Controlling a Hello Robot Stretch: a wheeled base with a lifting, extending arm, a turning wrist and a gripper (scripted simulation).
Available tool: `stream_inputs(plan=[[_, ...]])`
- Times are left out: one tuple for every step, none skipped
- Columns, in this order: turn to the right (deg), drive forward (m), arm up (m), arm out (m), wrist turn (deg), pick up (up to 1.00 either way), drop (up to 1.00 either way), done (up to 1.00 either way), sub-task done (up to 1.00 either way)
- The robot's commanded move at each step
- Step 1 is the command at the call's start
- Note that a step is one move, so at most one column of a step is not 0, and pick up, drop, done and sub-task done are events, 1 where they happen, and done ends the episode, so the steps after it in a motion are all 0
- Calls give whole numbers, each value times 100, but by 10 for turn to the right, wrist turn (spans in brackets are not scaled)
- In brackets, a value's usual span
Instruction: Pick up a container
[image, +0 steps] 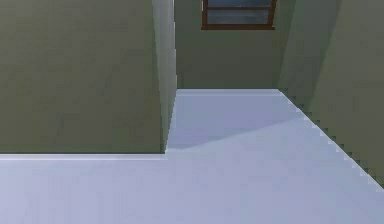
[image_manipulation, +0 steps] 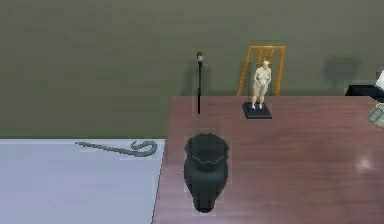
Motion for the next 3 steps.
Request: stream_inputs(plan=[[0,0,50,0,0,0,0,0,0],[0,0,38,0,0,0,0,0,0],[0,0,0,10,0,0,0,0,0]])
